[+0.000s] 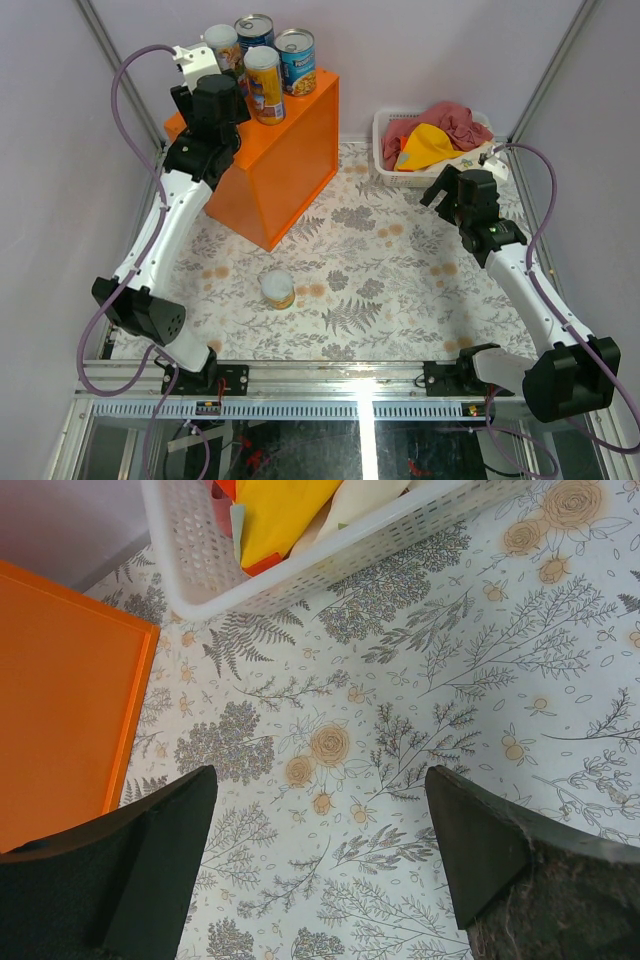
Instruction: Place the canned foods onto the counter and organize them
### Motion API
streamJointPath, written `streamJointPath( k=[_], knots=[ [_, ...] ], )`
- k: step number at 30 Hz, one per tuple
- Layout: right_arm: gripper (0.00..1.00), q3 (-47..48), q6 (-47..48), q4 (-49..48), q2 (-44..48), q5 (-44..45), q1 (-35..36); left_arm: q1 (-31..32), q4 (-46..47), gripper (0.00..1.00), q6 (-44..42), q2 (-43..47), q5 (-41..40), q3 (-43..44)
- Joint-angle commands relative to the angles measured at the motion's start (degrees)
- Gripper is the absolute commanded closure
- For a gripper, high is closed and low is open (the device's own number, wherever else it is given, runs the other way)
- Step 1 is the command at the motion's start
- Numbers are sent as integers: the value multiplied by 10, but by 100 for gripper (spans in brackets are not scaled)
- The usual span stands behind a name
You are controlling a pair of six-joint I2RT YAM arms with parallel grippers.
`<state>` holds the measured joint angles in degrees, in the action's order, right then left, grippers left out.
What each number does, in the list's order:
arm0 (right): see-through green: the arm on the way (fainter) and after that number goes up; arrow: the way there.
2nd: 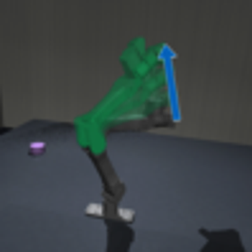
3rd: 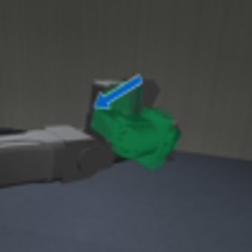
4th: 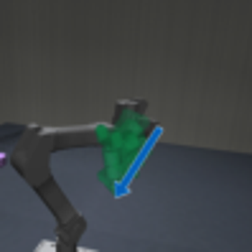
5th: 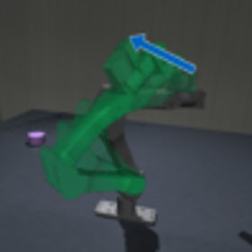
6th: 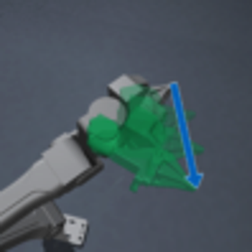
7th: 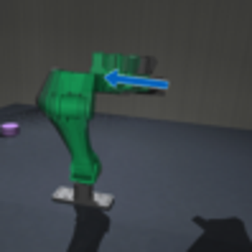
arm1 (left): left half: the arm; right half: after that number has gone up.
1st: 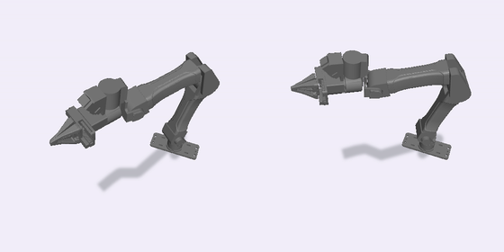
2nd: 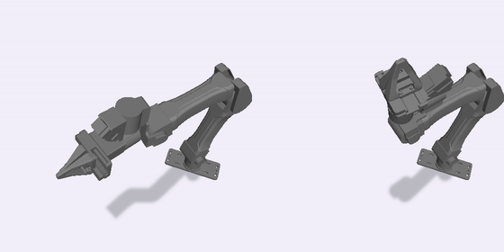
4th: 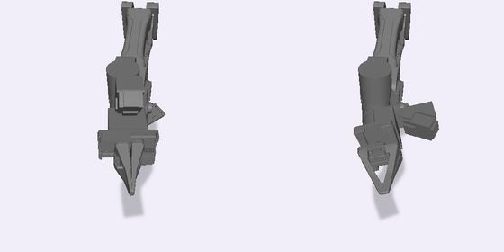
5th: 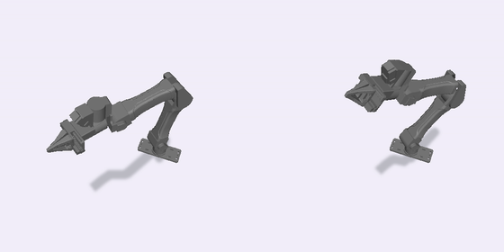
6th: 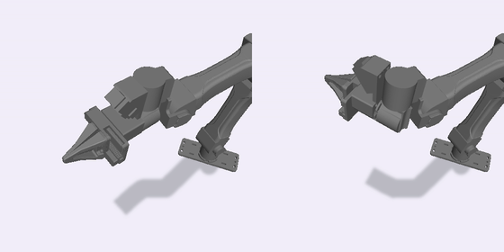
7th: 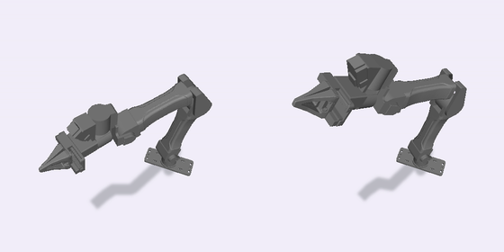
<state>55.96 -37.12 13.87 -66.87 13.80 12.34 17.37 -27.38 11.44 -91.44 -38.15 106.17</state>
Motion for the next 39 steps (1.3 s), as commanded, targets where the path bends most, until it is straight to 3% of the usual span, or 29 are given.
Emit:
streamJointPath(
  k=[1, 12, 23, 39],
  knots=[
    [8, 5, -1, -18, 12, -7, 2, -10, 43, 46, -14, -14, 10, 1],
    [8, 11, 0, -19, 2, -5, 2, -11, 33, 45, -9, -32, 23, 19],
    [8, 16, -1, -21, -7, -9, 2, -11, 12, 19, 9, -14, 44, -8],
    [8, 13, 0, -21, -6, -11, 3, -9, 3, 15, 48, 37, 30, -33]
  ],
)
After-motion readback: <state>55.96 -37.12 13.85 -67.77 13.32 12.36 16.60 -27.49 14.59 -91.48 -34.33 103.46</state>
